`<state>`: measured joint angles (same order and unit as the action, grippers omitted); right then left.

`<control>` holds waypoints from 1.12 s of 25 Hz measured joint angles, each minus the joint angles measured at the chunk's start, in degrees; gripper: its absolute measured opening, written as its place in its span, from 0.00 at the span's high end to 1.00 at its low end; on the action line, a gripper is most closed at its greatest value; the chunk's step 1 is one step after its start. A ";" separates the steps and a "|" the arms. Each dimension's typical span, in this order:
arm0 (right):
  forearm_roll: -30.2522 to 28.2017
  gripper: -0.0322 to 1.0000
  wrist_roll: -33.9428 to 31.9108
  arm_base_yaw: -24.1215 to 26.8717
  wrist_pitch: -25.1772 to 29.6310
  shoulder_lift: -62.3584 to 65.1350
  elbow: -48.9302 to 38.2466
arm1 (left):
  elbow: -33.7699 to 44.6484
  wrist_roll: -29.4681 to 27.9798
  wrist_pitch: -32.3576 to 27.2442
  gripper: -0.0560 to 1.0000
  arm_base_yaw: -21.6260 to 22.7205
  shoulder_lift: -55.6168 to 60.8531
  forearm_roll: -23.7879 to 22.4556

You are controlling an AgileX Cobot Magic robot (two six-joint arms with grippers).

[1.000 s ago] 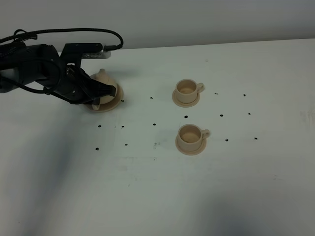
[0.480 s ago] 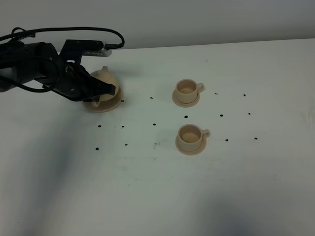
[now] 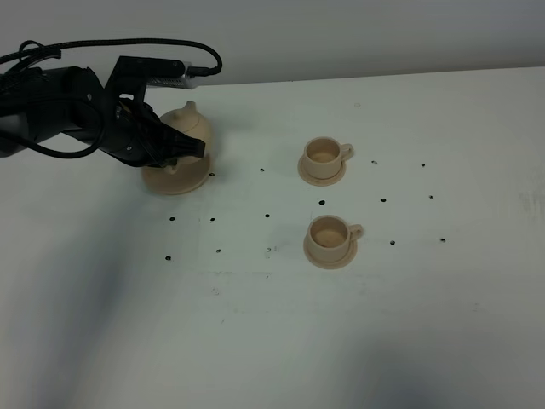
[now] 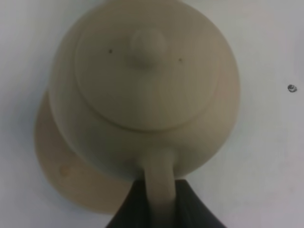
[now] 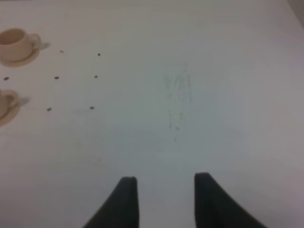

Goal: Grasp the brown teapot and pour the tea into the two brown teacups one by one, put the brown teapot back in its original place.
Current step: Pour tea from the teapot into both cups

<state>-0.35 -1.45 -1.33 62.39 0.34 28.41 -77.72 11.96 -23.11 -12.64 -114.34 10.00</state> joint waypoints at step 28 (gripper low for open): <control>0.00 0.67 0.00 0.00 0.00 0.00 0.00 | 0.27 5.44 -0.06 0.87 -4.16 2.35 -0.88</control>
<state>-0.35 -1.45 -1.33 62.39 0.34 28.41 -77.45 17.41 -23.16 -16.80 -111.99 9.12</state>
